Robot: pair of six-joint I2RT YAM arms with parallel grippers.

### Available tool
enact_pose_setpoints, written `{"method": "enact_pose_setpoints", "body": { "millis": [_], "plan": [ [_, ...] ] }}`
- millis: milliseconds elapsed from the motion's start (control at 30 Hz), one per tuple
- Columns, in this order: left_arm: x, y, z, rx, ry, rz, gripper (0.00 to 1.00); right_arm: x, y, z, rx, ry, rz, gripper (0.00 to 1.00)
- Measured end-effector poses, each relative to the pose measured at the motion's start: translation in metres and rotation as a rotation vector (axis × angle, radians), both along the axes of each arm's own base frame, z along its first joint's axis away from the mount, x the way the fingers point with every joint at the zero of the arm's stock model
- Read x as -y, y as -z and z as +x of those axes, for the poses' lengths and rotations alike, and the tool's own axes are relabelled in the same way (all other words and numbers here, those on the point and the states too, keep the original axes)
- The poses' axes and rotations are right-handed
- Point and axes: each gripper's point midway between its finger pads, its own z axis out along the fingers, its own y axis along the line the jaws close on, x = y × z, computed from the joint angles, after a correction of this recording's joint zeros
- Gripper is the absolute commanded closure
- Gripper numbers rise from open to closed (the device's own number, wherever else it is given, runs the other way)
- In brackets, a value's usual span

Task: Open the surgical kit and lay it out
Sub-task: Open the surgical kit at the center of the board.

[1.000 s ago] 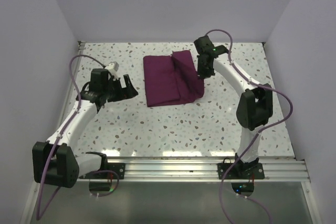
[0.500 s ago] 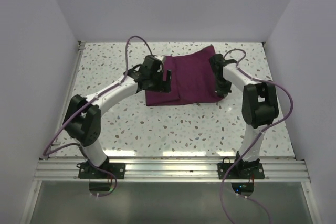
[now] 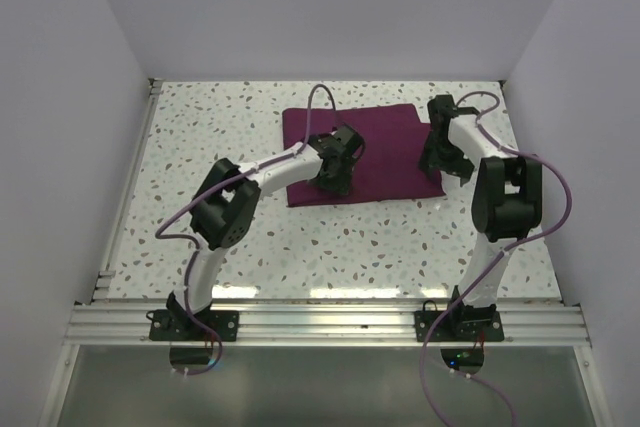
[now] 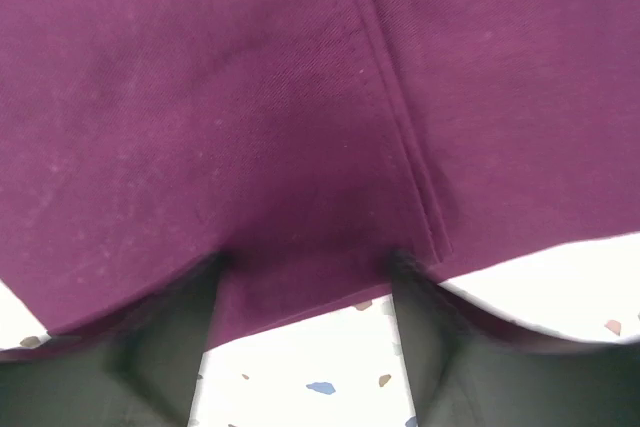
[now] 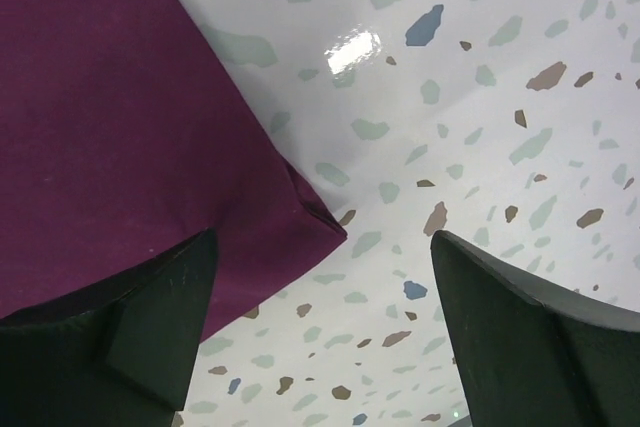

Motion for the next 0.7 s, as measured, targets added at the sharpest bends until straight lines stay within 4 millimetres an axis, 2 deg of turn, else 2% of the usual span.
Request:
{"method": "enact_pose_setpoints", "body": {
  "millis": [67, 133, 233, 267, 367, 500, 700],
  "plan": [
    [-0.001, 0.008, -0.003, -0.018, -0.002, 0.020, 0.53, -0.004, -0.002, 0.003, 0.008, -0.003, 0.017, 0.09],
    [-0.002, 0.012, -0.003, -0.024, 0.001, 0.038, 0.53, -0.007, -0.002, 0.003, 0.010, -0.003, 0.031, 0.09],
    [-0.002, 0.012, -0.003, -0.028, 0.003, 0.050, 0.40, -0.011, -0.001, 0.002, 0.003, -0.005, 0.053, 0.09],
    [0.000, 0.008, -0.001, -0.022, 0.002, 0.044, 0.30, -0.012, -0.001, 0.001, 0.002, -0.005, 0.058, 0.09],
    [0.007, 0.000, 0.003, -0.003, 0.006, 0.028, 0.21, -0.015, -0.001, 0.001, 0.002, -0.006, 0.077, 0.09],
    [0.018, -0.012, 0.008, 0.026, 0.016, -0.002, 0.19, -0.019, -0.005, 0.003, 0.011, -0.010, 0.097, 0.09],
    [0.042, -0.029, 0.013, 0.067, 0.041, -0.045, 0.25, -0.019, -0.014, 0.000, 0.022, -0.012, 0.098, 0.09]
  ]
}}
